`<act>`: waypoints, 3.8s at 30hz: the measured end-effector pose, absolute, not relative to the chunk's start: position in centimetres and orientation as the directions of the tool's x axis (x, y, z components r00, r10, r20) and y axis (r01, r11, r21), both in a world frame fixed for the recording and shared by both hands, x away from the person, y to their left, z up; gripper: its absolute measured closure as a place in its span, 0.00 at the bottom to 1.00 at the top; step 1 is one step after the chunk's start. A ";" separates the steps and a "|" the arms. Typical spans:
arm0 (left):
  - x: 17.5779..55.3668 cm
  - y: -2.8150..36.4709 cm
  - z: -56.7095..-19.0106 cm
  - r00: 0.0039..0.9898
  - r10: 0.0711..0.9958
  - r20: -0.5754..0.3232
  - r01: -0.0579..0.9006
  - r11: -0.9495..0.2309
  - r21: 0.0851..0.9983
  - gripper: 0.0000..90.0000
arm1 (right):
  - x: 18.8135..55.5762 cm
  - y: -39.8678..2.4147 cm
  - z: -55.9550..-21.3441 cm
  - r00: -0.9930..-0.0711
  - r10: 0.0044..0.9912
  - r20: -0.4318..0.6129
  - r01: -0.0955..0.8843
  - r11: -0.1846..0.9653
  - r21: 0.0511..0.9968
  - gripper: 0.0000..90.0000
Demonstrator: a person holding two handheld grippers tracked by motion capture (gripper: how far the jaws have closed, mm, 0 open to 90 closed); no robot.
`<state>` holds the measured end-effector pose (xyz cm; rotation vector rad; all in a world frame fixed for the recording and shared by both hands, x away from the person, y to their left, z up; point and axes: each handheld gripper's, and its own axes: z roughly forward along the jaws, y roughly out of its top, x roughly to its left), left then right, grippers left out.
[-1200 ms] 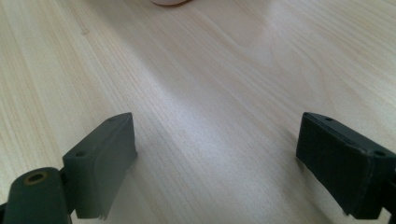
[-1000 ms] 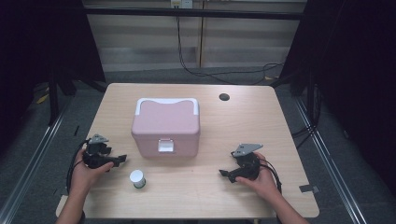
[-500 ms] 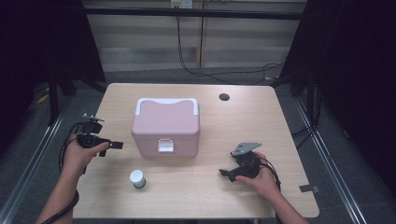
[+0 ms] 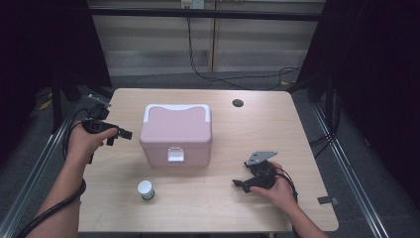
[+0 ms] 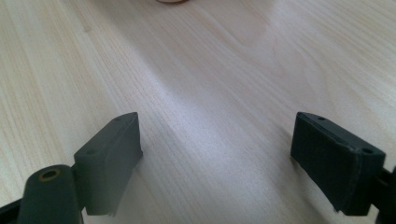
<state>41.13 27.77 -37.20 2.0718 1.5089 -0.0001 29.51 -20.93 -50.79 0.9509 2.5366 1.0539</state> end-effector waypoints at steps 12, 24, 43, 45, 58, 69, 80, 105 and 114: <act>42.3 25.4 -34.1 0.335 0.863 -0.377 0.890 -0.159 0.426 0.44 | 29.5 -20.9 -50.8 -0.760 0.649 0.033 0.480 0.526 0.702 0.17; 42.9 21.7 -34.1 0.345 0.819 -0.458 0.908 -0.168 0.383 0.42 | 29.3 -21.0 -50.9 -0.755 0.655 0.034 0.478 0.514 0.712 0.17; 42.3 19.2 -34.9 0.348 0.821 -0.453 0.916 -0.195 0.350 0.44 | 29.2 -21.3 -51.1 -0.759 0.650 0.032 0.463 0.505 0.728 0.17; 42.3 18.7 -34.9 0.354 0.819 -0.453 0.915 -0.202 0.349 0.44 | 29.2 -21.3 -51.1 -0.761 0.648 0.031 0.461 0.507 0.728 0.17; 41.9 16.3 -34.9 0.364 0.810 -0.460 0.916 -0.220 0.336 0.46 | 29.2 -21.4 -51.1 -0.762 0.646 0.030 0.459 0.508 0.729 0.17; 41.6 15.2 -34.9 0.359 0.807 -0.469 0.919 -0.218 0.328 0.47 | 29.2 -21.4 -51.1 -0.762 0.646 0.030 0.459 0.508 0.729 0.17; 41.5 14.3 -34.9 0.364 0.800 -0.476 0.919 -0.225 0.324 0.47 | 29.2 -21.4 -51.1 -0.763 0.646 0.029 0.458 0.509 0.729 0.17; 41.1 14.8 -34.2 0.398 0.796 -0.455 0.897 -0.233 0.376 0.43 | 29.4 -21.8 -50.4 -0.763 0.645 0.028 0.473 0.529 0.705 0.28; 41.0 15.6 -33.3 0.417 0.814 -0.404 0.879 -0.248 0.408 0.39 | 29.3 -22.4 -48.7 -0.772 0.633 0.067 0.479 0.508 0.716 0.43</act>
